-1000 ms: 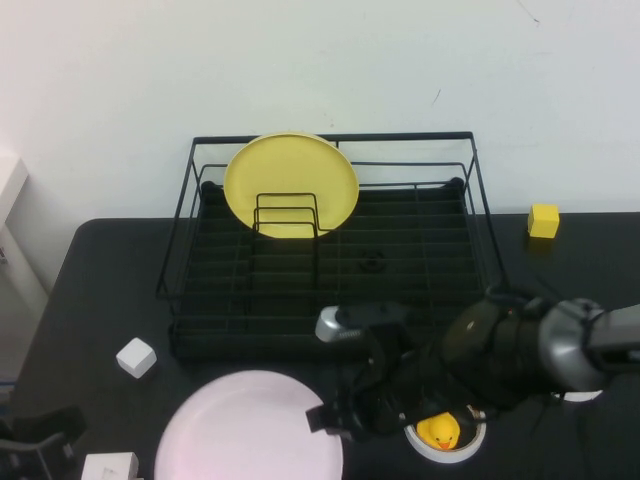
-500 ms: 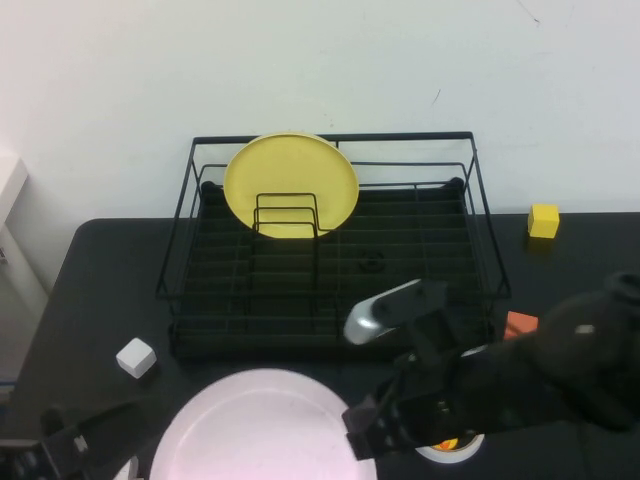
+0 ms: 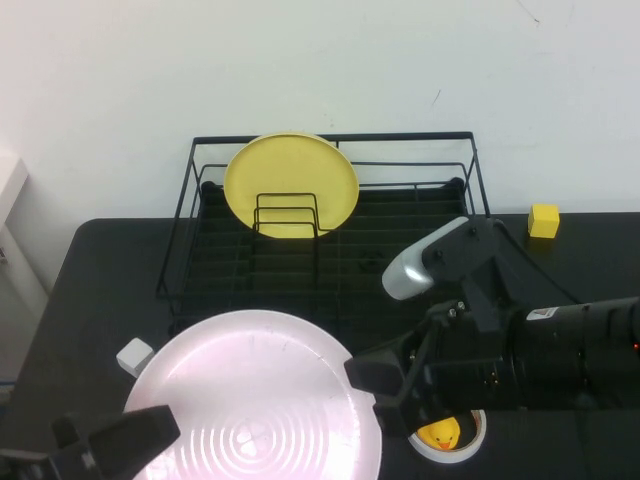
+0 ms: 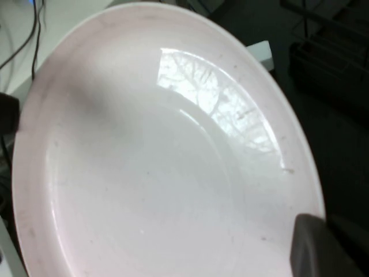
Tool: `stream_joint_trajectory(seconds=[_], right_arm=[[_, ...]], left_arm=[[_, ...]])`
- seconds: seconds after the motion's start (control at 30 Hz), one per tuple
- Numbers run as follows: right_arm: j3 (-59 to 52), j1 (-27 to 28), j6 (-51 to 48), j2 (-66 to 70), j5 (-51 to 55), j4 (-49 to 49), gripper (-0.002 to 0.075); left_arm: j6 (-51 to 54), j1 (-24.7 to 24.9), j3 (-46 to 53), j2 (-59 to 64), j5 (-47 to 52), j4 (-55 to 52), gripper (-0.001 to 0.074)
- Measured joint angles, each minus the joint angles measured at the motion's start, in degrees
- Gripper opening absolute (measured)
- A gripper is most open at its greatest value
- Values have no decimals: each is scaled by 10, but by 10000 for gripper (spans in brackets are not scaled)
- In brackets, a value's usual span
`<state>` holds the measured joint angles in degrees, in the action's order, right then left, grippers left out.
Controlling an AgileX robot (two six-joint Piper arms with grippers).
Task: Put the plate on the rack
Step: Hand over the plate
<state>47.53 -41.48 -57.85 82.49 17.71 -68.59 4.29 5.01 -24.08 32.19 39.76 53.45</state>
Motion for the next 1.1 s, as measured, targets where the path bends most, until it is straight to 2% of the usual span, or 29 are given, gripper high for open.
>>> stream_joint_trajectory(seconds=[0.17, 0.43, 0.73, 1.1], right_arm=[[-3, 0, -2, 0, -5, 12, 9], [-3, 0, -4, 0, -37, 24, 9], [-3, 0, -8, 0, -24, -2, 9], [4, 0, -41, -1, -24, -34, 9]], left_arm=[[7, 0, 0, 0, 9, -1, 627], [78, 0, 0, 0, 8, -1, 627], [151, 0, 0, 0, 2, -1, 626], [138, 0, 0, 0, -47, -1, 626]])
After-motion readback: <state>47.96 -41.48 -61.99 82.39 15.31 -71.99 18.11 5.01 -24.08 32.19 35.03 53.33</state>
